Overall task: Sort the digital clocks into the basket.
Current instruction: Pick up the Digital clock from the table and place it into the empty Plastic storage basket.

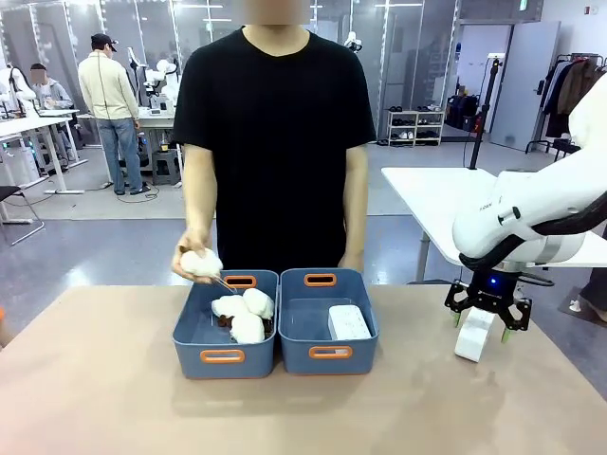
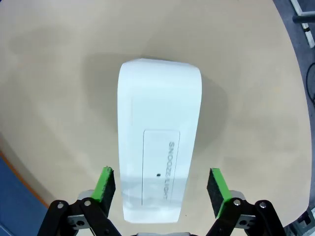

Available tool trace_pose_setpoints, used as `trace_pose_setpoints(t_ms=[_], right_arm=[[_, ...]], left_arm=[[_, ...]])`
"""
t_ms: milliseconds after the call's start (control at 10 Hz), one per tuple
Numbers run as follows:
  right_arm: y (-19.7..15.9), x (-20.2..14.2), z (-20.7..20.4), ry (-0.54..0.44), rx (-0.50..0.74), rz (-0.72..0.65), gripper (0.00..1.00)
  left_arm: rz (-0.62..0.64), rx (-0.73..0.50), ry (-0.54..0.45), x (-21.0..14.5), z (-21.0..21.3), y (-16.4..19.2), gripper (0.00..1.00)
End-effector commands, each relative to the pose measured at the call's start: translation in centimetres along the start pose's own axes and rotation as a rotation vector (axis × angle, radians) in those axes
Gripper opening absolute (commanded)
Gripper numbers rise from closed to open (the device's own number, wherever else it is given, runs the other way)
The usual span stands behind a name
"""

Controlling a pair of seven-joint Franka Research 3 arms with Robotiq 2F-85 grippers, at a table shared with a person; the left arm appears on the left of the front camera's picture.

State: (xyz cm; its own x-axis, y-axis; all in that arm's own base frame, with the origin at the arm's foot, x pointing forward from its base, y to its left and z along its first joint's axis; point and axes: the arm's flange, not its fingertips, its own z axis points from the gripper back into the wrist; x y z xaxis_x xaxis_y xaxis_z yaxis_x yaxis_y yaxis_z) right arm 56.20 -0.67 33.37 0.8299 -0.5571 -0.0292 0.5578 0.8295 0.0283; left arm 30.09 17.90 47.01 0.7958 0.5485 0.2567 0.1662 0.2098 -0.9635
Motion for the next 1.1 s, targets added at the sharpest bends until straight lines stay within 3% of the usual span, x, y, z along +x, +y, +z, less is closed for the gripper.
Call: trace_pose_setpoints(t_ms=[0,100,200,400,500,600,700,1000], right_arm=[[0.9,1.1,-1.1,-0.008,-0.046,-0.046,0.48],[0.8,1.4,-1.3,0.006,-0.048,-0.053,0.35],[0.5,1.5,-1.4,0.01,-0.046,-0.057,0.0],[0.2,1.8,-1.2,0.009,-0.051,-0.059,0.0],[0.1,2.1,-1.1,0.007,-0.05,-0.061,0.13],[-0.4,1.9,-0.4,0.017,-0.031,-0.048,0.02],[-1.3,1.5,1.4,0.025,0.038,0.017,0.0],[-6.0,-1.4,10.0,0.017,0.517,0.484,0.0]], left_arm=[[-0.015,-0.005,0.014,-0.2,0.2,-0.2,1.0],[-0.015,-0.005,0.014,-0.2,0.2,-0.2,1.0],[-0.015,-0.005,0.014,-0.2,0.2,-0.2,1.0],[-0.015,-0.005,0.014,-0.2,0.2,-0.2,1.0],[-0.015,-0.005,0.014,-0.2,0.2,-0.2,1.0],[-0.015,-0.005,0.014,-0.2,0.2,-0.2,1.0],[-0.015,-0.005,0.014,-0.2,0.2,-0.2,1.0],[-0.015,-0.005,0.014,-0.2,0.2,-0.2,1.0]])
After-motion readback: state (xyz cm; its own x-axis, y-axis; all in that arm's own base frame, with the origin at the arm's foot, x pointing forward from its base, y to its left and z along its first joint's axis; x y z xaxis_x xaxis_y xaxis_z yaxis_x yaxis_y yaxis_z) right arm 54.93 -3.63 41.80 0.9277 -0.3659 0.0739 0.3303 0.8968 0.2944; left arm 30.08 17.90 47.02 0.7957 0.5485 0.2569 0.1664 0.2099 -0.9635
